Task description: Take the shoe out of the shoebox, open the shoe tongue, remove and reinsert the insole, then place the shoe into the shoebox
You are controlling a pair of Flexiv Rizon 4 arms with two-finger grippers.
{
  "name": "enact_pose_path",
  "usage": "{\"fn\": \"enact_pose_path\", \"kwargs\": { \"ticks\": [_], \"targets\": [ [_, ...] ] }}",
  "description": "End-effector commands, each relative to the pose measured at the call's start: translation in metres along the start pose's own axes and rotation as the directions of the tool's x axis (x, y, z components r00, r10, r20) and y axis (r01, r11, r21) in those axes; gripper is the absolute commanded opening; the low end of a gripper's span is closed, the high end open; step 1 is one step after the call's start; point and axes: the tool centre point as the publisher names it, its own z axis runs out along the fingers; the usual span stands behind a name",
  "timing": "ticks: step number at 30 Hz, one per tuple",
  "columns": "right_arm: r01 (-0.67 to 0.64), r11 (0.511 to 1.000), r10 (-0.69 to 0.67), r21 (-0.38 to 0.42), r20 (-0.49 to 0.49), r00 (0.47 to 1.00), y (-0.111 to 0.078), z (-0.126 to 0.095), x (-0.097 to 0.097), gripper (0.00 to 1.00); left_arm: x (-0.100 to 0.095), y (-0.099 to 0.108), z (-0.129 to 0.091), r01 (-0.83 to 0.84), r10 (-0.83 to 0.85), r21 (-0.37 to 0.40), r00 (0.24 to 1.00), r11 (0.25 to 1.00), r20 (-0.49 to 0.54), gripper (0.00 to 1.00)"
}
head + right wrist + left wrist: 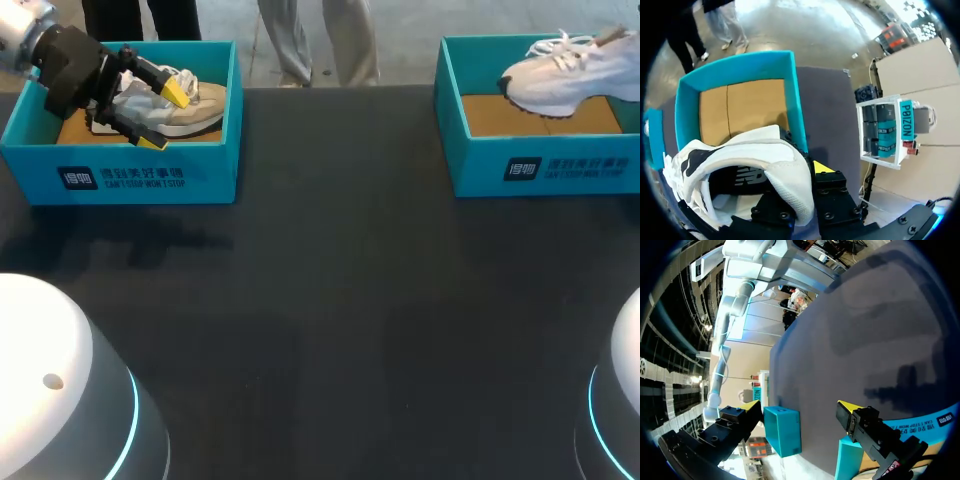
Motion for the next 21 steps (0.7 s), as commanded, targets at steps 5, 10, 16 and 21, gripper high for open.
{"fn": "enact_pose_path", "kwargs": {
  "ticks": [5,10,16,21],
  "targets": [
    [-0.113,0.994,0.113,0.005,0.011,0.993,0.002,0.007,0.005,0.0,0.0,-0.001,0.0,-0.001,0.001,-0.002,1.0,1.0,-0.004,1.0],
    [-0.097,0.995,0.097,-0.012,0.001,0.995,0.001,0.011,0.008,0.0,0.0,-0.001,0.0,-0.001,0.001,-0.002,1.0,1.0,-0.004,1.0],
    [-0.082,0.996,0.082,-0.018,-0.004,0.997,0.004,0.017,0.01,0.0,0.0,-0.001,0.0,-0.001,0.001,-0.002,1.0,1.0,-0.004,1.0],
    [-0.077,0.997,0.077,-0.012,-0.008,0.997,0.007,0.023,0.015,0.0,0.0,-0.001,0.0,-0.001,0.001,-0.002,1.0,1.0,-0.004,1.0]
  ]
}}
